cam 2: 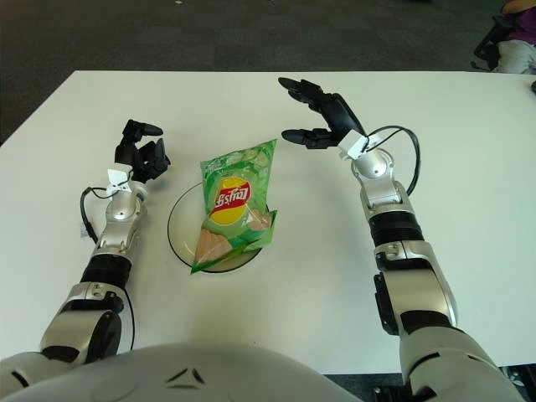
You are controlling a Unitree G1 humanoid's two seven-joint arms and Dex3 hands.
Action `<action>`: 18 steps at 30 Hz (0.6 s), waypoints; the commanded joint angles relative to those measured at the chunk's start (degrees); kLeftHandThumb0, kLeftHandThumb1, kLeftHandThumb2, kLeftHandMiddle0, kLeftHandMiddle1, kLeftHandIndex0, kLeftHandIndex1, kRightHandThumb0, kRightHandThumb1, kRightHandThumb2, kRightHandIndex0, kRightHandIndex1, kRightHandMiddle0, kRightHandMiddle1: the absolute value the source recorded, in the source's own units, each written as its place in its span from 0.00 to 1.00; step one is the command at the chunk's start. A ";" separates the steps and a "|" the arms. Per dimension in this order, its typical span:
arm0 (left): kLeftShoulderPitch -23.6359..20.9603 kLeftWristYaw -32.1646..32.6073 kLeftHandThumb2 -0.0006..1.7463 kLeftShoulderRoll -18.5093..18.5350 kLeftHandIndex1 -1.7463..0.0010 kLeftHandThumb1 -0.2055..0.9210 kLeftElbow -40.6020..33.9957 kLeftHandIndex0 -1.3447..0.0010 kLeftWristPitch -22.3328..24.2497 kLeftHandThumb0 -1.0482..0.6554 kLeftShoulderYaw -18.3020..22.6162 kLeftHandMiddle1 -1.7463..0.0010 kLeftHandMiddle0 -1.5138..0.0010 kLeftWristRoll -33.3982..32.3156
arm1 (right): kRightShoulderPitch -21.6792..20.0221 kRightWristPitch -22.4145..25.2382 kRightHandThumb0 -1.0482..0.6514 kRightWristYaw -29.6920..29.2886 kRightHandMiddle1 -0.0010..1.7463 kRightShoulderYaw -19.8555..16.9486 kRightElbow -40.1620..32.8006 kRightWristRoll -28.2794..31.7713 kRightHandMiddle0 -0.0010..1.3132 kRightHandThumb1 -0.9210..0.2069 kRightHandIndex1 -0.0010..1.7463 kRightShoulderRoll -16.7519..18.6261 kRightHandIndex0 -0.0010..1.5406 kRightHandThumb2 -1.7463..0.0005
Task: Put the snack into the plate.
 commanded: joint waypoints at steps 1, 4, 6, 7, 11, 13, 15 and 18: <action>-0.87 -0.51 0.45 0.67 0.00 0.82 0.45 0.76 -0.91 0.40 0.34 0.00 0.40 -0.39 | -2.08 1.13 0.42 0.65 0.05 -3.58 3.01 5.32 0.42 0.00 0.03 3.08 0.43 0.89; -0.91 -0.57 0.45 0.76 0.00 0.82 0.62 0.76 -1.06 0.40 0.39 0.00 0.40 -0.44 | -2.49 2.52 0.41 1.72 0.05 -5.50 3.73 8.65 0.44 0.00 0.02 5.16 0.46 0.87; -0.92 -0.55 0.45 0.76 0.00 0.82 0.68 0.76 -1.14 0.40 0.40 0.00 0.40 -0.43 | -2.67 3.54 0.40 2.66 0.05 -6.89 4.12 10.96 0.45 0.00 0.02 6.40 0.48 0.84; -0.91 -0.50 0.45 0.75 0.00 0.82 0.68 0.76 -1.15 0.40 0.39 0.00 0.40 -0.39 | -2.66 3.38 0.40 2.50 0.05 -7.96 5.00 12.15 0.45 0.00 0.02 7.43 0.49 0.83; -0.89 -0.35 0.45 0.72 0.00 0.82 0.65 0.76 -1.13 0.40 0.37 0.00 0.40 -0.29 | -2.67 1.85 0.39 2.09 0.05 -10.72 8.16 14.18 0.47 0.00 0.03 9.86 0.53 0.77; -0.89 -0.24 0.45 0.70 0.00 0.82 0.63 0.76 -1.09 0.40 0.37 0.00 0.40 -0.22 | -2.66 1.07 0.39 1.95 0.06 -11.74 9.80 14.55 0.48 0.00 0.04 10.56 0.55 0.75; -0.88 -0.02 0.45 0.64 0.00 0.82 0.59 0.76 -1.05 0.40 0.37 0.00 0.40 -0.11 | -2.69 0.44 0.39 1.44 0.06 -12.81 11.62 14.78 0.50 0.00 0.04 11.14 0.56 0.75; -0.78 0.26 0.45 0.58 0.00 0.83 0.37 0.76 -1.00 0.40 0.46 0.00 0.40 -0.02 | -2.99 -0.11 0.39 0.56 0.07 -14.04 13.77 14.57 0.52 0.00 0.04 11.60 0.57 0.75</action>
